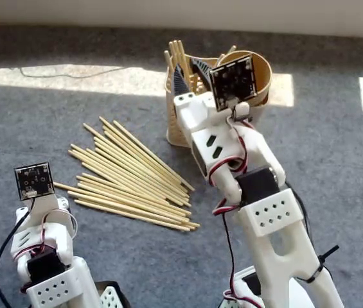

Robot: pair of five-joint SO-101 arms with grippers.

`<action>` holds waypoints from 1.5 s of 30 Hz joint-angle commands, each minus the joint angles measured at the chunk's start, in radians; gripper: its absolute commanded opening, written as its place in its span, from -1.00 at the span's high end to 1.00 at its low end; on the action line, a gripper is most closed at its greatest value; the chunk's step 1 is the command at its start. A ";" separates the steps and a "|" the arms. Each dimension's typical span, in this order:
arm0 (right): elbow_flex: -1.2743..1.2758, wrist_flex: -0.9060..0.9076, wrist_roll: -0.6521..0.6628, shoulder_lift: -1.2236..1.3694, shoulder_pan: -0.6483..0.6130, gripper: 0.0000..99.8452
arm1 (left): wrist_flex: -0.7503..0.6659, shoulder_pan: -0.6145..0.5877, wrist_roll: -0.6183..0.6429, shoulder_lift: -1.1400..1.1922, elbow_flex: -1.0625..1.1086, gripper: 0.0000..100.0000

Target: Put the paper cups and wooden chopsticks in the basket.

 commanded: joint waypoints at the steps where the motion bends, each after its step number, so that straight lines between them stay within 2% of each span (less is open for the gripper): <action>1: -0.048 0.147 -0.008 -0.061 -0.051 0.80 | -0.017 -0.010 -0.006 -0.008 -0.005 0.86; 9: -0.048 0.426 -0.005 -0.025 -0.151 0.80 | -0.017 -0.012 -0.006 -0.008 -0.005 0.86; 18: -0.048 0.576 0.000 0.174 -0.263 0.80 | -0.017 -0.012 -0.006 -0.008 -0.005 0.86; 32: -0.005 0.541 0.158 0.524 -0.435 0.80 | -0.017 -0.012 -0.006 -0.008 -0.007 0.86; 45: -0.010 0.496 0.169 0.716 -0.438 0.80 | -0.017 -0.012 -0.006 -0.008 -0.007 0.86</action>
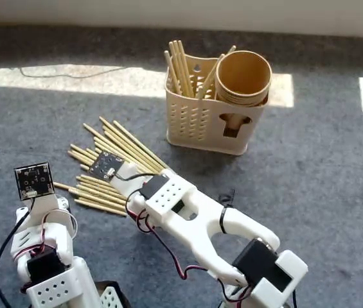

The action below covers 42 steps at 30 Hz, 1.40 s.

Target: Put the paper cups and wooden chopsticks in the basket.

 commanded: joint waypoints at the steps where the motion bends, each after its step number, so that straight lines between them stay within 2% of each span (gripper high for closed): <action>1: -0.008 -0.022 0.040 0.005 0.001 0.81 | -0.017 -0.012 -0.006 -0.008 -0.007 0.86; 6: -0.008 -0.016 0.101 0.007 0.001 1.00 | -0.017 -0.012 -0.006 -0.008 -0.007 0.86; 29: -0.008 0.050 0.106 0.004 0.002 0.99 | -0.017 -0.012 -0.006 -0.008 -0.007 0.86; 35: -0.101 0.177 0.112 -0.048 0.047 0.99 | -0.017 -0.012 -0.006 -0.008 -0.007 0.86; 39: -0.082 0.242 0.203 -0.131 0.070 0.99 | -0.018 -0.012 -0.006 -0.008 -0.007 0.86; 42: -0.044 0.242 0.212 -0.170 0.070 0.99 | -0.018 -0.012 -0.006 -0.008 -0.007 0.86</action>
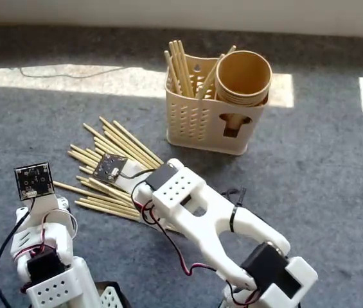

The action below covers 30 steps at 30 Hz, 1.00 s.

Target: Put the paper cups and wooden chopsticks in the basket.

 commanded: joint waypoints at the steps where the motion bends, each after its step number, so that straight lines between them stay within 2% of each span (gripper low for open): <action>1: 0.012 0.013 0.025 -0.082 0.016 0.99 | -0.018 -0.012 -0.006 -0.008 -0.007 0.86; 4: 0.016 0.019 0.025 -0.085 0.018 0.96 | -0.018 -0.012 -0.006 -0.008 -0.007 0.86; 8: 0.019 0.019 0.021 -0.085 0.013 0.81 | -0.018 -0.012 -0.006 -0.008 -0.007 0.86; 15: 0.019 0.008 0.020 -0.085 0.012 0.80 | -0.018 -0.012 -0.006 -0.008 -0.007 0.86; 24: 0.102 -0.148 0.020 -0.084 -0.008 0.80 | -0.018 -0.012 -0.006 -0.008 -0.007 0.86; 30: 0.116 -0.182 0.023 -0.082 -0.004 0.80 | -0.018 -0.012 -0.006 -0.008 -0.007 0.86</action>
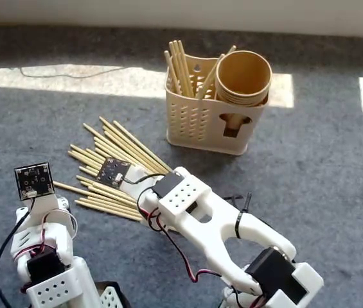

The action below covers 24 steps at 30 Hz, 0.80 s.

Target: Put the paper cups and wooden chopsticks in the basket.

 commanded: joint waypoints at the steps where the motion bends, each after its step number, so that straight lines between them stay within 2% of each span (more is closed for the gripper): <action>1: -0.004 -0.028 0.011 -0.047 -0.007 0.80 | -0.018 -0.012 -0.006 -0.008 -0.007 0.86; 8: -0.002 -0.028 0.011 -0.044 -0.013 0.84 | -0.018 -0.012 -0.006 -0.008 -0.007 0.86; 17: -0.016 -0.019 0.011 0.111 -0.016 0.85 | -0.018 -0.012 -0.006 -0.008 -0.007 0.86; 21: -0.015 -0.019 0.011 0.071 -0.016 0.97 | -0.018 -0.012 -0.006 -0.008 -0.007 0.86; 24: -0.012 -0.019 0.011 0.028 -0.016 0.99 | -0.018 -0.012 -0.006 -0.008 -0.007 0.86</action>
